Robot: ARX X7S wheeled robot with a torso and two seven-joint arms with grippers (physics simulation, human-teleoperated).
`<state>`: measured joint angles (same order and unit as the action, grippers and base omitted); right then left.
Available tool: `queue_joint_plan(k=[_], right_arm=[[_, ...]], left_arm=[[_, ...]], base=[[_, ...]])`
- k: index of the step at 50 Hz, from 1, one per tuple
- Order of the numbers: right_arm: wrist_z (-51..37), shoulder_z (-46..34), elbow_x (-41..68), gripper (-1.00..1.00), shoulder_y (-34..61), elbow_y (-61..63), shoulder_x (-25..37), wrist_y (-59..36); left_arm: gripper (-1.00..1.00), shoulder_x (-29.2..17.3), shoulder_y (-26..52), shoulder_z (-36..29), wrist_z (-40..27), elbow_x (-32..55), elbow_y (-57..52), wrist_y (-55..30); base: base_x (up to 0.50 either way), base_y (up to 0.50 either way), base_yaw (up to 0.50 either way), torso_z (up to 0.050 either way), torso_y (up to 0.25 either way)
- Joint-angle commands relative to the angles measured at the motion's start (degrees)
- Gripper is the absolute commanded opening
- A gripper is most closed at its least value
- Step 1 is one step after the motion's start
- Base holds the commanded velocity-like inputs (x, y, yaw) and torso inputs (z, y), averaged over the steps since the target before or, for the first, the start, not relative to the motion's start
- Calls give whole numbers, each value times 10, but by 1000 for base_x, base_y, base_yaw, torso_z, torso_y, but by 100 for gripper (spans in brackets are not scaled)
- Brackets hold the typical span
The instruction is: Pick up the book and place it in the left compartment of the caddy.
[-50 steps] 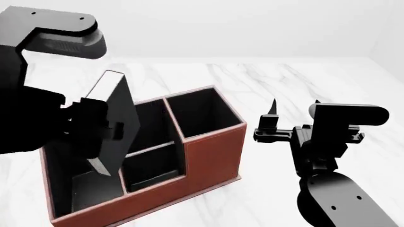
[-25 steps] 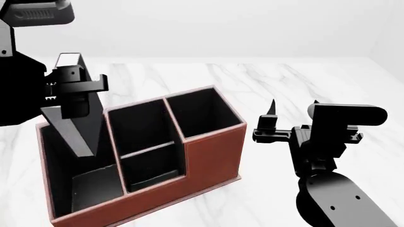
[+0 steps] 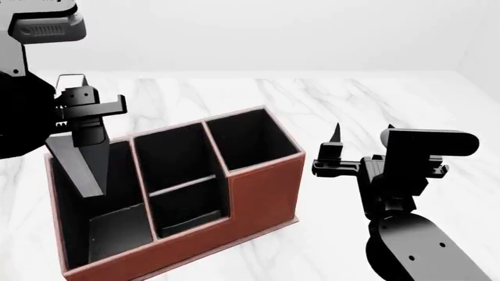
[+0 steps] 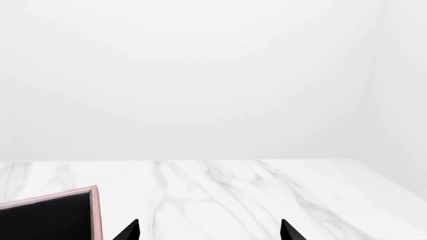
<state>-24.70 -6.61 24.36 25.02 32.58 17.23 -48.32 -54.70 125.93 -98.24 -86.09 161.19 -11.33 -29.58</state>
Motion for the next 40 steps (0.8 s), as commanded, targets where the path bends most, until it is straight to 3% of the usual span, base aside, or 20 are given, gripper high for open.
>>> queue_joint_plan(k=[1,21,40], right_arm=[[-1,0,3,100,-1,-2,1,3],[-5,-3,6,100,-1,-5,2,6],[-7,-5,9,100,-3,-8,5,11]], left_arm=[[-100,-4,2,-11,7,-28,12,15],[-100,4,-15,-29,16,-34,23,6],[-100,10,-68,-41,68,-74,32,22]], base=[[0,0,0,0,0],[0,0,0,0,2],[0,0,0,1,1]])
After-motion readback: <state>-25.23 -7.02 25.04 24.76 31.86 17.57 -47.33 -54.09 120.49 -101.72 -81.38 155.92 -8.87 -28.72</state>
